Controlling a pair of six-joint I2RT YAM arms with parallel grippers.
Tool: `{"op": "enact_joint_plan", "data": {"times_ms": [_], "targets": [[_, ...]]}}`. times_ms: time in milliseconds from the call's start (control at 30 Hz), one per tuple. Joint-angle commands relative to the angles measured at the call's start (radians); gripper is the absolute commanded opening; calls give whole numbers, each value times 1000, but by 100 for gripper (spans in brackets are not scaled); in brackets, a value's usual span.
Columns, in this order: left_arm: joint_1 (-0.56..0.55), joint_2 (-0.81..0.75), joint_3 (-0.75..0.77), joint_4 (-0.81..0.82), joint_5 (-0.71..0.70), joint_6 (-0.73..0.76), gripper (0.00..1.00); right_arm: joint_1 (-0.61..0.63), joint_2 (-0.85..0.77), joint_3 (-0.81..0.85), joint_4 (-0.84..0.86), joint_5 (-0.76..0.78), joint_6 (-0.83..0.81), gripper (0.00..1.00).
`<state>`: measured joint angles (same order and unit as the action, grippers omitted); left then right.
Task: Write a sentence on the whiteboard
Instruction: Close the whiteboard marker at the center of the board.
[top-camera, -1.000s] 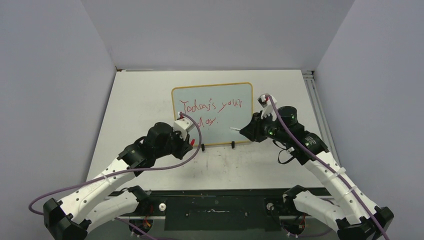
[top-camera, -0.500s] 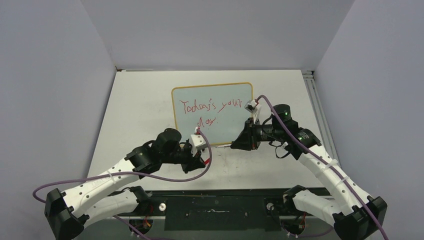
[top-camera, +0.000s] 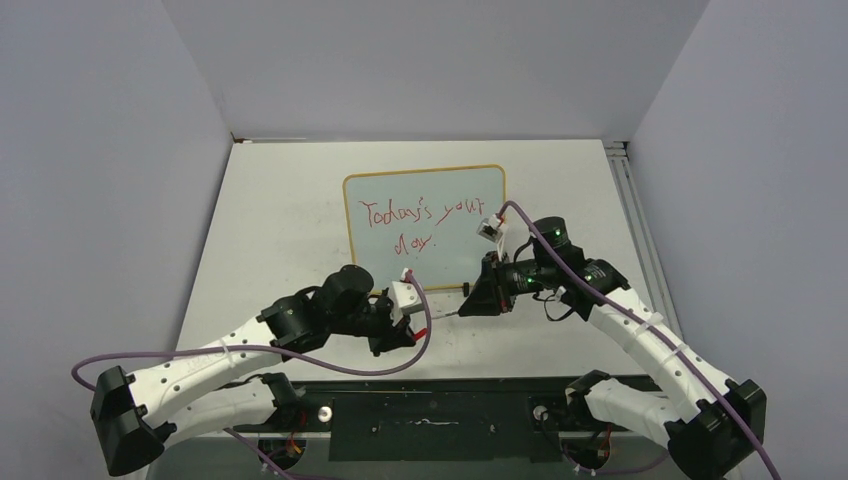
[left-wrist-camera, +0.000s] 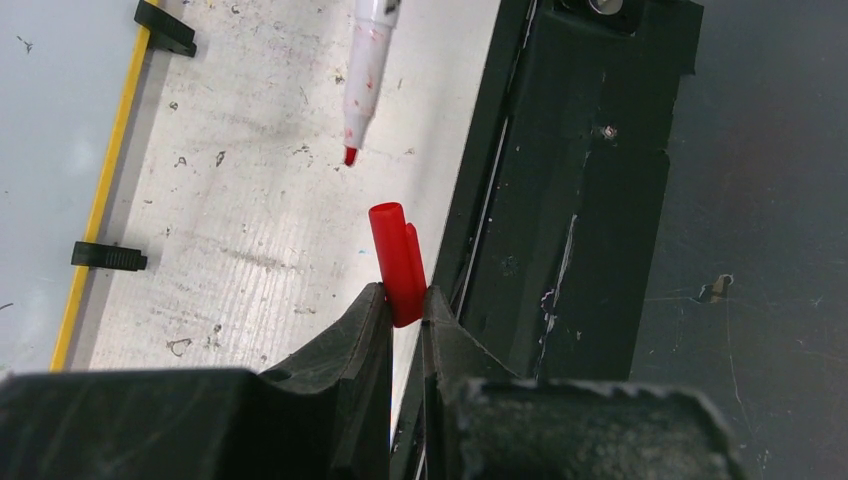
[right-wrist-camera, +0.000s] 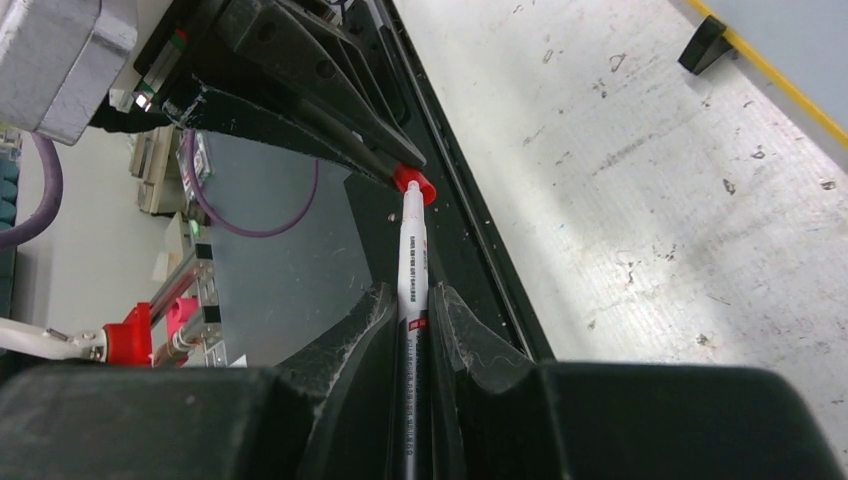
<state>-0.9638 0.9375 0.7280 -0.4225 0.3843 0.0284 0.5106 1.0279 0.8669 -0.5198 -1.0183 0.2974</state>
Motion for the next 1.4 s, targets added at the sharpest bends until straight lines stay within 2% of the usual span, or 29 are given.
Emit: {"op": "enact_joint_plan", "data": {"times_ms": [0,600,1367], "targets": [[-13,1,5,24,-22,22,0,33,-14,-4,-13,22,-44,5],[-42,-4,2,26,-40,28,0,90,-8,-21,-31,67,-48,5],[-62,-9,2,18,-38,33,0,91,9,-15,-25,85,-52,5]]}}
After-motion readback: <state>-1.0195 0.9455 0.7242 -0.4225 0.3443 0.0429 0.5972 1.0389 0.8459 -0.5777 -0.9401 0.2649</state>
